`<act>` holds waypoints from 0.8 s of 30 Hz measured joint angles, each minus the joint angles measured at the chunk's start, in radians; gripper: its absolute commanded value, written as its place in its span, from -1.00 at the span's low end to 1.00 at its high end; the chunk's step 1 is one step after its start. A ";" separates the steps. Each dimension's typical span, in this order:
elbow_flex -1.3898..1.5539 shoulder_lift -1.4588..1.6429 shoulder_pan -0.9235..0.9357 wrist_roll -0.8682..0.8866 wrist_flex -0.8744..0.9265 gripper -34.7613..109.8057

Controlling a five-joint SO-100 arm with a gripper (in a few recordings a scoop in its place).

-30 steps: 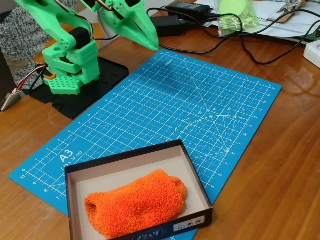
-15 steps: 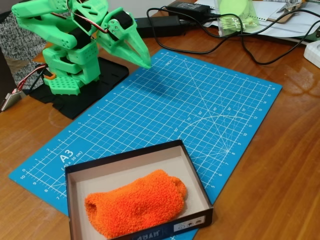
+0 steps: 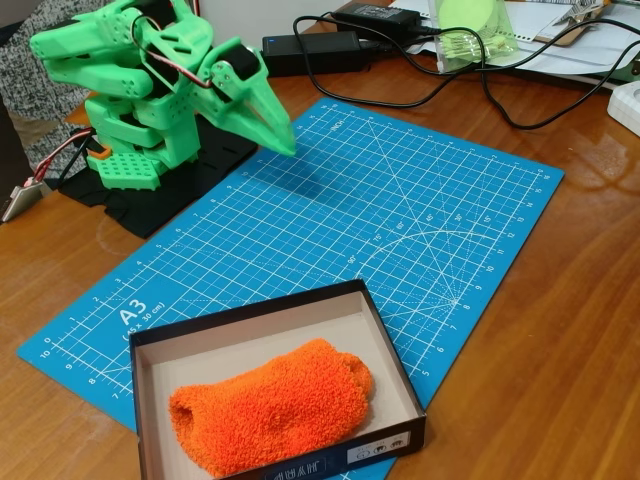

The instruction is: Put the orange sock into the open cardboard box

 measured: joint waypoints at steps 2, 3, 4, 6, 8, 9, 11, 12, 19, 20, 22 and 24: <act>0.014 0.002 0.006 0.000 0.000 -0.51; 0.034 0.002 0.011 0.009 -0.003 -0.51; 0.049 -0.002 0.017 0.012 -0.003 -0.51; 0.051 0.000 0.005 0.015 0.014 -0.51; 0.051 0.000 0.002 0.015 0.041 -0.50; 0.051 0.000 0.008 0.015 0.058 -0.50; 0.051 0.000 -0.015 0.023 0.095 -0.50; 0.051 0.000 -0.012 0.028 0.120 -0.50; 0.051 0.000 -0.021 0.066 0.250 -0.51; 0.051 0.000 -0.026 0.066 0.267 -0.51; 0.051 0.000 -0.017 0.069 0.288 -0.51; 0.051 0.003 0.006 0.081 0.295 -0.51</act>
